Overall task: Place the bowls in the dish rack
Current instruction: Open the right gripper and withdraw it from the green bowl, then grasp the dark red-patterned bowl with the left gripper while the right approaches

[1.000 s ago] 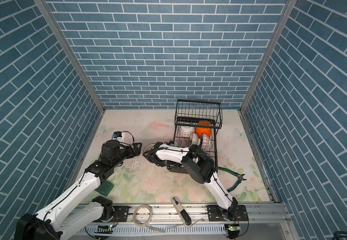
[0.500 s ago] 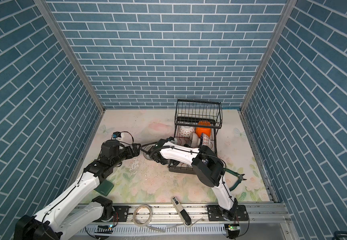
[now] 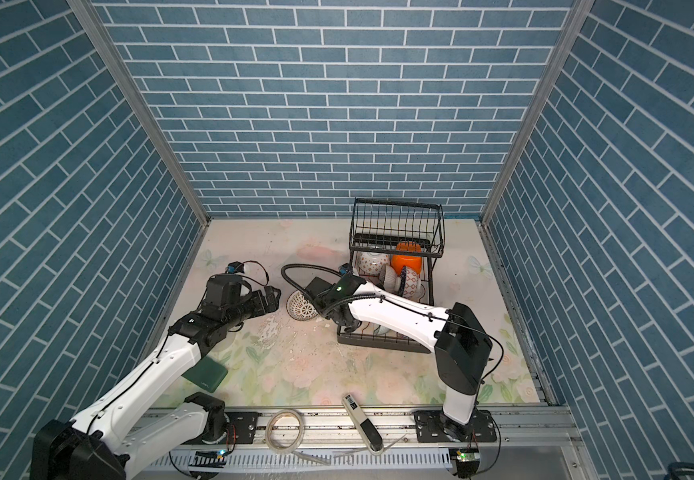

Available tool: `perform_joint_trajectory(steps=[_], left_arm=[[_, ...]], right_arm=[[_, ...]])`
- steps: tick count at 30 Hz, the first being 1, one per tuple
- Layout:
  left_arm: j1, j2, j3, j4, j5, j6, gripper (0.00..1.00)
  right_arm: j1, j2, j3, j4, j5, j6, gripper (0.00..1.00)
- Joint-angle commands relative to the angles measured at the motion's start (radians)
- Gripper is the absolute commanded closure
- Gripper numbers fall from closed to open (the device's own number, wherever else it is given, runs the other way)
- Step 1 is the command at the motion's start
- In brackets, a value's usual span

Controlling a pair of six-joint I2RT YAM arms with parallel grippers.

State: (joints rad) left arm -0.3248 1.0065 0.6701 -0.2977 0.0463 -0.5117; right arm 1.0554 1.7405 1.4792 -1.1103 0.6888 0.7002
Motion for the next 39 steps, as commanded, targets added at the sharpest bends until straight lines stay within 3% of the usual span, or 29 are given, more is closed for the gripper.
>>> perform_joint_trajectory(steps=[1, 12, 24, 39], left_arm=[[0.009, 0.010, 0.023, -0.051, 0.005, -0.008, 0.00], [0.008, 0.080, 0.023, -0.132, 0.032, -0.044, 0.00], [-0.048, 0.118, 0.023, -0.160, 0.010, -0.101, 0.00], [-0.074, 0.384, 0.149, -0.063, 0.013, -0.070, 0.01]], right_arm=[[-0.021, -0.067, -0.042, 0.133, -0.073, -0.059, 0.02], [-0.105, -0.259, -0.227, 0.427, -0.348, -0.105, 0.02], [-0.115, -0.340, -0.281, 0.469, -0.327, -0.119, 0.03], [-0.117, -0.362, -0.343, 0.483, -0.308, -0.111, 0.03]])
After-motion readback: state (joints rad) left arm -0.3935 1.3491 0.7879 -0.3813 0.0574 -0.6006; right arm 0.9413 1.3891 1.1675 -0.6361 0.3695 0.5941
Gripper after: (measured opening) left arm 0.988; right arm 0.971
